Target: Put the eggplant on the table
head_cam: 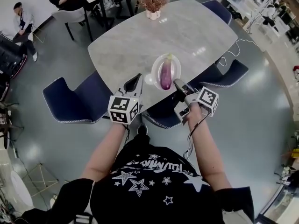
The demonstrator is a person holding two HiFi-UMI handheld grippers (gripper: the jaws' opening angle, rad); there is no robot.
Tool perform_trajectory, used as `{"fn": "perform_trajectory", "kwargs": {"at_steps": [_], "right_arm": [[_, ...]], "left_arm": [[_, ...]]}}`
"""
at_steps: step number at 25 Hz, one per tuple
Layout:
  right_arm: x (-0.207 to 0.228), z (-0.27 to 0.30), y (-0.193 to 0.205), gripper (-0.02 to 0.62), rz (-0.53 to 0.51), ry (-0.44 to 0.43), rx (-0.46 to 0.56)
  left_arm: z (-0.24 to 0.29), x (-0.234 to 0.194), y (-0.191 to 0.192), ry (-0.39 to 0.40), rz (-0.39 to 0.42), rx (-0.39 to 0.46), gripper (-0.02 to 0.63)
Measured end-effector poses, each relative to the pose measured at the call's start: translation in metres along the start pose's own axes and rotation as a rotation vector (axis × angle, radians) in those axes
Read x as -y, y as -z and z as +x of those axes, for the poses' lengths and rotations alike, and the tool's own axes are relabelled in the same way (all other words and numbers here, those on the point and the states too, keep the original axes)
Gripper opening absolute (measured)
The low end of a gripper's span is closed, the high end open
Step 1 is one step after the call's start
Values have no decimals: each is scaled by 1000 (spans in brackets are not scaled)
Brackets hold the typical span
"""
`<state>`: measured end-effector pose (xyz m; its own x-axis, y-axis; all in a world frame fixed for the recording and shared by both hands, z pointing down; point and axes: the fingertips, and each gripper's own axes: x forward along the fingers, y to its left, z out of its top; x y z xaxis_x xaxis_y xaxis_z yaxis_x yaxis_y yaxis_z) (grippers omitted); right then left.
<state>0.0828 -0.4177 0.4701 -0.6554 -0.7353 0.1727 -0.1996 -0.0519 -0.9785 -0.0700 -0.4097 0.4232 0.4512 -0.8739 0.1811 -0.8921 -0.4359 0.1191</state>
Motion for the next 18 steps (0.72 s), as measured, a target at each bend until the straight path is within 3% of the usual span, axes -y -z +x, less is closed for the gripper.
{"fn": "perform_trajectory", "kwargs": {"at_steps": [10,18], "right_arm": [[22,107,-14,18,-6,52,-25],[59,176,-12,18,4,124,-72]], "left_arm": [[55,-88,7,-4,-22,-36,8],[91,-150,35,-30,-62,-73,8]]}}
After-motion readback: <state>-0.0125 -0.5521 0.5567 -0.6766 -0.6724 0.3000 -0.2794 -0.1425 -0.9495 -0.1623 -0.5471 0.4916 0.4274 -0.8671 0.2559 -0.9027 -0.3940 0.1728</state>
